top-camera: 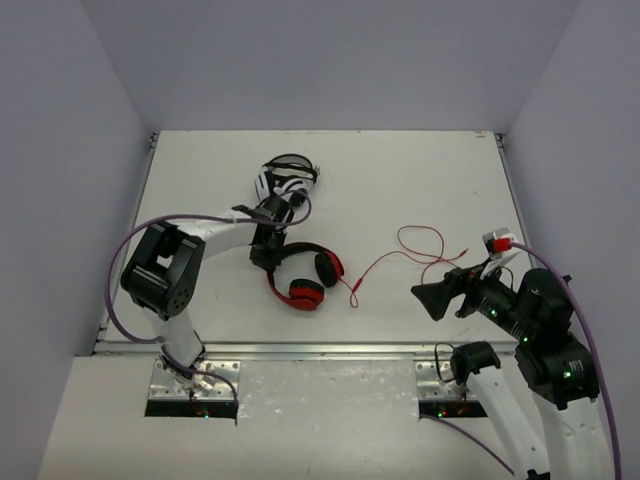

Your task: Wrap the headphones

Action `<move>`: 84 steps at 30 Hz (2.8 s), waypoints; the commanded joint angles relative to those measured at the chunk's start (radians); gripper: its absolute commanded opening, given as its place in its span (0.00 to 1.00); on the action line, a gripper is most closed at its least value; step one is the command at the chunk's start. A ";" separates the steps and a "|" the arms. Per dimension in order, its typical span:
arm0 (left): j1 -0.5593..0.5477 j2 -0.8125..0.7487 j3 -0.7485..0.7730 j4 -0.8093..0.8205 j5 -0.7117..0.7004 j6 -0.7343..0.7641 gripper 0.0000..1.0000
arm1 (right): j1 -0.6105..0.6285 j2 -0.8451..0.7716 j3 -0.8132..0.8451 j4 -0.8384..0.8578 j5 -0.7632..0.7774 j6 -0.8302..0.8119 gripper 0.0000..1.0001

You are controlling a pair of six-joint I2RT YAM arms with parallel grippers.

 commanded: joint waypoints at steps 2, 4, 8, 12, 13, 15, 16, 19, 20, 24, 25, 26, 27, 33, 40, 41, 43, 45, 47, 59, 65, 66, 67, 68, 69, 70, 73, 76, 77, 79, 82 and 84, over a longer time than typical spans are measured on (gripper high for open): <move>-0.012 -0.166 -0.049 -0.021 -0.136 -0.086 0.00 | 0.006 -0.002 -0.034 0.083 -0.013 -0.005 0.99; -0.013 -0.306 -0.052 -0.033 -0.166 -0.110 0.01 | 0.006 -0.003 -0.075 0.141 -0.034 0.033 0.99; -0.016 -0.527 -0.049 -0.075 -0.202 -0.146 0.00 | 0.006 0.003 -0.211 0.401 -0.179 0.142 0.99; -0.018 -0.741 -0.014 -0.136 -0.200 -0.159 0.00 | 0.006 0.123 -0.424 0.938 -0.401 0.268 0.99; -0.018 -0.766 0.000 -0.153 -0.199 -0.154 0.00 | 0.007 0.124 -0.441 1.012 -0.428 0.271 0.99; -0.018 -0.811 0.050 -0.202 -0.203 -0.150 0.00 | 0.007 0.246 -0.431 1.136 -0.480 0.229 0.99; -0.018 -0.819 0.070 -0.220 -0.212 -0.150 0.00 | 0.010 0.286 -0.417 1.161 -0.497 0.207 0.99; -0.016 -0.855 0.133 -0.259 -0.202 -0.143 0.01 | 0.024 0.421 -0.377 1.239 -0.577 0.113 0.99; -0.018 -0.863 0.149 -0.269 -0.193 -0.143 0.01 | 0.029 0.479 -0.373 1.265 -0.594 0.102 0.99; -0.018 -0.878 0.247 -0.300 -0.170 -0.142 0.01 | 0.148 0.634 -0.329 1.298 -0.582 -0.059 0.99; -0.018 -0.880 0.264 -0.302 -0.170 -0.143 0.00 | 0.168 0.674 -0.302 1.261 -0.583 -0.098 0.97; -0.018 -0.880 0.279 -0.314 -0.167 -0.140 0.00 | 0.193 0.714 -0.285 1.232 -0.597 -0.126 0.95; -0.016 -0.877 0.314 -0.320 -0.171 -0.137 0.00 | 0.196 0.787 -0.264 1.230 -0.617 -0.143 0.93; -0.018 -0.866 0.414 -0.375 -0.214 -0.128 0.00 | 0.227 0.895 -0.327 1.342 -0.648 -0.143 0.89; -0.016 -0.862 0.526 -0.398 -0.222 -0.130 0.00 | 0.231 1.012 -0.317 1.393 -0.553 -0.160 0.61; -0.018 -0.862 0.531 -0.398 -0.246 -0.131 0.00 | 0.233 1.014 -0.348 1.452 -0.556 -0.133 0.55; -0.018 -0.860 0.538 -0.397 -0.272 -0.140 0.00 | 0.234 1.005 -0.391 1.509 -0.550 -0.103 0.45; -0.016 -0.862 0.537 -0.388 -0.303 -0.151 0.00 | 0.247 0.972 -0.463 1.590 -0.519 -0.074 0.18; -0.018 -0.868 0.511 -0.357 -0.327 -0.154 0.00 | 0.263 0.911 -0.513 1.592 -0.465 -0.068 0.01; -0.018 -0.756 0.114 0.062 -0.423 0.073 0.00 | 0.385 0.352 -0.345 0.939 0.165 -0.319 0.01; -0.100 -0.622 0.055 0.103 -0.411 0.140 0.00 | 0.391 0.363 -0.176 0.801 0.141 -0.433 0.01; -0.119 -0.604 0.039 0.120 -0.406 0.148 0.00 | 0.392 0.369 -0.144 0.801 0.116 -0.448 0.01; -0.156 -0.587 0.011 0.125 -0.404 0.154 0.00 | 0.392 0.378 -0.129 0.792 0.095 -0.454 0.01; -0.174 -0.569 0.003 0.126 -0.426 0.157 0.00 | 0.392 0.392 -0.107 0.782 0.070 -0.462 0.01; -0.188 -0.526 0.000 0.116 -0.432 0.156 0.00 | 0.392 0.406 -0.091 0.772 0.020 -0.473 0.01; -0.222 -0.511 -0.003 0.112 -0.430 0.157 0.00 | 0.392 0.435 -0.057 0.759 0.007 -0.488 0.01; -0.289 -0.500 -0.012 0.112 -0.349 0.170 0.00 | 0.392 0.475 -0.028 0.765 0.003 -0.511 0.01; -0.345 -0.532 -0.040 0.125 -0.274 0.203 0.00 | 0.392 0.491 -0.018 0.784 -0.017 -0.533 0.01; -0.355 -0.546 -0.047 0.126 -0.248 0.206 0.00 | 0.392 0.494 -0.020 0.794 -0.014 -0.533 0.01; -0.384 -0.562 -0.054 0.132 -0.179 0.219 0.00 | 0.392 0.504 -0.014 0.808 -0.002 -0.539 0.01; -0.421 -0.582 -0.064 0.132 -0.157 0.226 0.00 | 0.392 0.532 0.000 0.805 0.027 -0.548 0.01; -0.441 -0.596 -0.066 0.134 -0.124 0.231 0.00 | 0.392 0.555 0.005 0.802 0.038 -0.553 0.01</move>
